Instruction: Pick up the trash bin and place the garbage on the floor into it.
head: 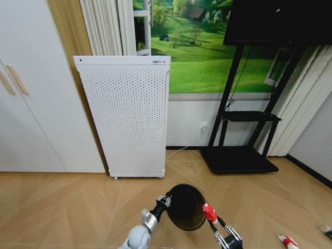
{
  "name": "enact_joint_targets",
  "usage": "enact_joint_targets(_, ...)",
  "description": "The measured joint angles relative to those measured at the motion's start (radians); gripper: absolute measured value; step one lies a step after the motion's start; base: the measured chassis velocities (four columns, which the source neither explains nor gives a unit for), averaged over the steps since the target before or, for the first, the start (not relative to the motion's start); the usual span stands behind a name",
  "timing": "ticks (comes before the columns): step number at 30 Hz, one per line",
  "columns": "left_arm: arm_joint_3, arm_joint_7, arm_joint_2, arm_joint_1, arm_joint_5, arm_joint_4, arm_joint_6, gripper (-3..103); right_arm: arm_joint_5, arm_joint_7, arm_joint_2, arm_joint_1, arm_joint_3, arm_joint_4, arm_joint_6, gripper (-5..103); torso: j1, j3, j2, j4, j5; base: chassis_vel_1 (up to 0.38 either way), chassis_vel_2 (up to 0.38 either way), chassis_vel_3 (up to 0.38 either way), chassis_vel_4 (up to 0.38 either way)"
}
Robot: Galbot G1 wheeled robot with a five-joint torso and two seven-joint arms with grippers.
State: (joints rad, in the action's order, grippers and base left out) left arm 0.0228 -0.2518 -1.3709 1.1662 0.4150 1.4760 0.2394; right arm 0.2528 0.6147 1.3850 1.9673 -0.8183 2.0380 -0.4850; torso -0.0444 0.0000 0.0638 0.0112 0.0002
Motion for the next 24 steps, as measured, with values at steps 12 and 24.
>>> enact_joint_targets(12, 0.008, -0.003, 0.036, 0.090, -0.007, 0.081, -0.011, 7, -0.115, -0.014, 0.006, -0.043, 0.129, -0.078, 0.006, 35, 0.000, 0.000, 0.000, 0.0003, -0.0002, 0.000, 0.000, 0.000, 0.000)
enact_joint_targets(24, -0.026, -0.006, 0.074, 0.149, 0.017, 0.135, -0.019, 7, -0.123, -0.029, 0.008, -0.073, 0.140, -0.096, 0.022, 66, 0.000, 0.000, 0.000, 0.0003, -0.0002, 0.000, 0.000, 0.000, 0.000)
